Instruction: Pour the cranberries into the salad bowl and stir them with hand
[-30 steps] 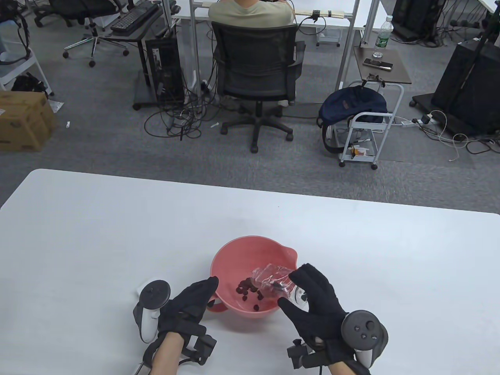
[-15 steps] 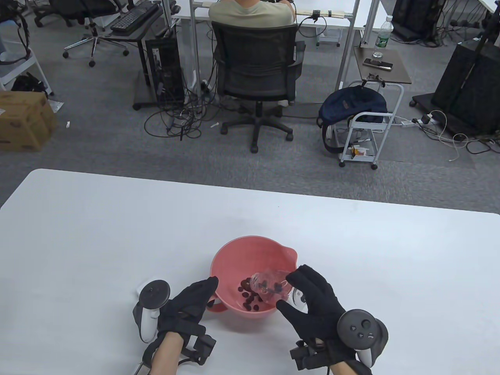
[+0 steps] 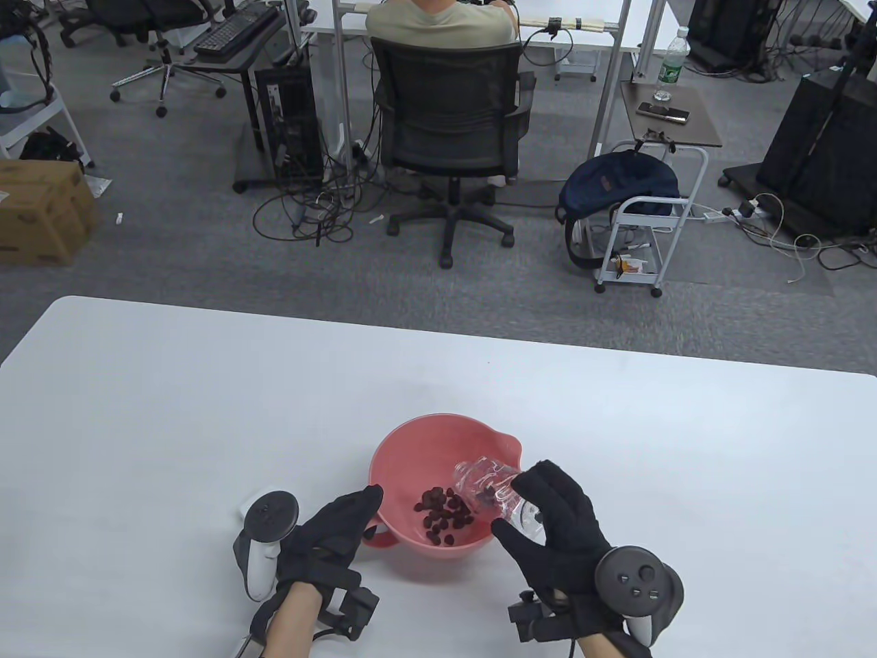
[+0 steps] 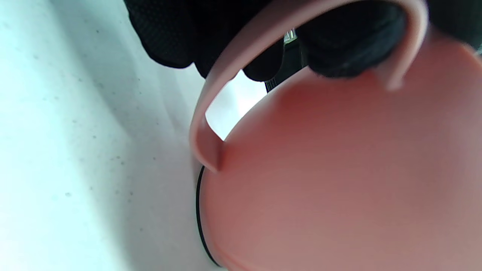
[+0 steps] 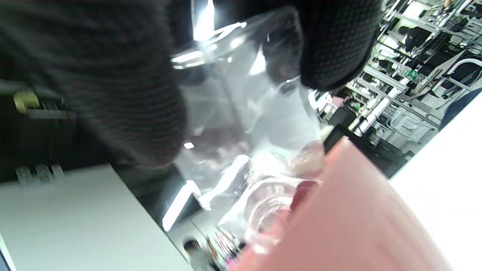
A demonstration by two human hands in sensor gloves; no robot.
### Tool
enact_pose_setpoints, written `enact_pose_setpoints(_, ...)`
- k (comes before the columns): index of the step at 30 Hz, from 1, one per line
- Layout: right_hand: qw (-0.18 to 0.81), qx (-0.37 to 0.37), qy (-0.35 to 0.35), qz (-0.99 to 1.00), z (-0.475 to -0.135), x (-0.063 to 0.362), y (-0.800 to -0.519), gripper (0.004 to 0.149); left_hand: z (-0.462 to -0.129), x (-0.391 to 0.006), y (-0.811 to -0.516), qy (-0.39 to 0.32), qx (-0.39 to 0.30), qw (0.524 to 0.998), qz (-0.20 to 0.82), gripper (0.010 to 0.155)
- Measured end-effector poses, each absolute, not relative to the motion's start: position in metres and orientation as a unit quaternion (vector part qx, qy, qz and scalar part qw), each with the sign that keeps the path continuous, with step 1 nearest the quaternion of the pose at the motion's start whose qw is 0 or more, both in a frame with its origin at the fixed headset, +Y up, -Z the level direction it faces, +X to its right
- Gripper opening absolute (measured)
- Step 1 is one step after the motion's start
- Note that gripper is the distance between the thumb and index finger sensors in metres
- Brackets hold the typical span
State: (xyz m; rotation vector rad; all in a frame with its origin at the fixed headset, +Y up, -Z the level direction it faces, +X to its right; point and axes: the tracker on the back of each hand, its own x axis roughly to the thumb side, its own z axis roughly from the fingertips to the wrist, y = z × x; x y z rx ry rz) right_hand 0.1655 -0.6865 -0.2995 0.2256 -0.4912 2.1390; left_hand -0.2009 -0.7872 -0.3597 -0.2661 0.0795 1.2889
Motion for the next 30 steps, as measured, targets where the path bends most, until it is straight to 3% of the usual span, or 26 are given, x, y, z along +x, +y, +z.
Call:
enact_pose_setpoints(2, 0.54, 0.097, -0.199, 0.812, -0.297, 0.163, -0.691, 0.069, -0.36, -0.2, -0.787, 0.037, -0.125, 0.788, 0.601, 0.061)
enact_pose_setpoints(3, 0.521, 0.075, -0.233, 0.818, -0.296, 0.162, -0.689, 0.069, -0.359, -0.2, -0.788, 0.038, -0.124, 0.788, 0.602, 0.061)
enact_pose_setpoints(5, 0.435, 0.089, -0.228, 0.867, -0.297, 0.164, -0.685, 0.069, -0.36, -0.201, -0.787, 0.036, -0.125, 0.79, 0.599, 0.061)
enact_pose_setpoints(6, 0.445, 0.093, -0.194, 0.869, -0.298, 0.164, -0.686, 0.069, -0.36, -0.201, -0.787, 0.037, -0.124, 0.79, 0.599, 0.061)
enact_pose_setpoints(8, 0.511, 0.084, -0.211, 0.829, -0.298, 0.163, -0.69, 0.069, -0.359, -0.2, -0.787, 0.037, -0.124, 0.788, 0.602, 0.061)
enact_pose_setpoints(11, 0.461, 0.083, -0.215, 0.857, -0.298, 0.165, -0.687, 0.069, -0.36, -0.201, -0.787, 0.036, -0.124, 0.79, 0.599, 0.061)
enact_pose_setpoints(15, 0.472, 0.079, -0.2, 0.855, -0.299, 0.164, -0.689, 0.069, -0.36, -0.2, -0.787, 0.037, -0.124, 0.788, 0.602, 0.061)
enact_pose_setpoints(19, 0.558, 0.113, -0.25, 0.783, -0.294, 0.161, -0.683, 0.069, -0.36, -0.2, -0.787, 0.037, -0.125, 0.788, 0.601, 0.061)
enact_pose_setpoints(22, 0.446, 0.091, -0.212, 0.865, -0.296, 0.161, -0.684, 0.069, -0.36, -0.201, -0.787, 0.035, -0.126, 0.79, 0.599, 0.061)
enact_pose_setpoints(30, 0.465, 0.074, -0.193, 0.861, -0.3, 0.164, -0.689, 0.069, -0.359, -0.2, -0.787, 0.036, -0.125, 0.79, 0.6, 0.061)
